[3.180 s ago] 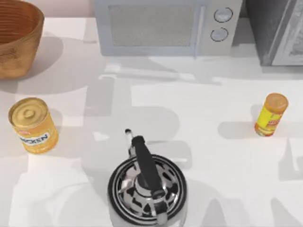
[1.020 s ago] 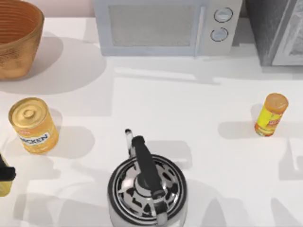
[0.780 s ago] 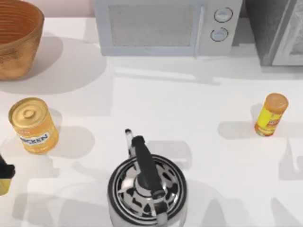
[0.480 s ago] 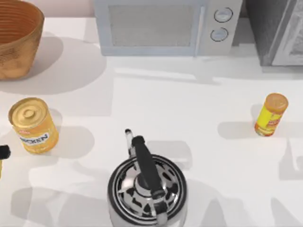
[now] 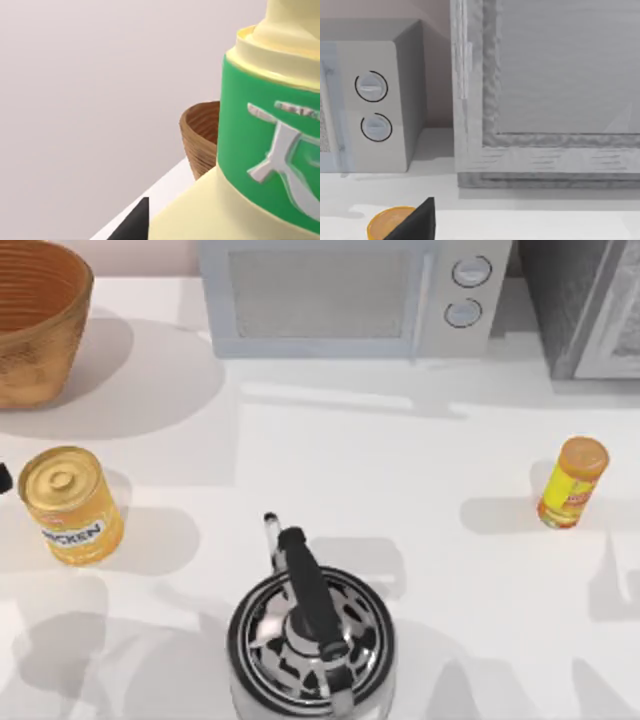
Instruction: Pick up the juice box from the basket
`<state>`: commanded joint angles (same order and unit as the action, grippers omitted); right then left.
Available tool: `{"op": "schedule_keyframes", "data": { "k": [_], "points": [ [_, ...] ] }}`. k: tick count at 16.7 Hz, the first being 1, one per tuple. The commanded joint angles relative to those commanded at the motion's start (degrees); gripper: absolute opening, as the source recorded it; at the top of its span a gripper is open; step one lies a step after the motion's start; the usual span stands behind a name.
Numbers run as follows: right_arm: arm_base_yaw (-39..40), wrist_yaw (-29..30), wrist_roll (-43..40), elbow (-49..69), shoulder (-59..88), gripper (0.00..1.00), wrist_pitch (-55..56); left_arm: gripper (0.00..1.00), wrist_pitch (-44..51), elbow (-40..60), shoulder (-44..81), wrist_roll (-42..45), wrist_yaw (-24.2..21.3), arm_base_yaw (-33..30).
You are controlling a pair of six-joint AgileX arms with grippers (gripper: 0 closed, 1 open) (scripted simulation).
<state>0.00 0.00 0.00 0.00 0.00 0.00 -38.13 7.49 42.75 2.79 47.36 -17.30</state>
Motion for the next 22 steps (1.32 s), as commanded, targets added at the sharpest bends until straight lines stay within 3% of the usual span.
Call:
{"op": "schedule_keyframes", "data": {
  "k": [4, 8, 15, 22],
  "points": [
    [0.0, 0.0, 0.0, 0.0, 0.0, 1.0, 0.0, 0.0, -10.2, 2.0, 11.4, 0.8, 13.4, -4.6],
    [0.0, 0.0, 0.0, 0.0, 0.0, 1.0, 0.0, 0.0, -15.0, 2.9, 16.7, 1.2, 19.7, -6.8],
    [0.0, 0.0, 0.0, 0.0, 0.0, 1.0, 0.0, 0.0, -16.9, 2.5, 18.8, 1.2, 19.1, -5.8],
    [0.0, 0.0, 0.0, 0.0, 0.0, 1.0, 0.0, 0.0, -33.7, 1.6, 34.7, 0.3, 12.1, 1.0]
  ]
}}
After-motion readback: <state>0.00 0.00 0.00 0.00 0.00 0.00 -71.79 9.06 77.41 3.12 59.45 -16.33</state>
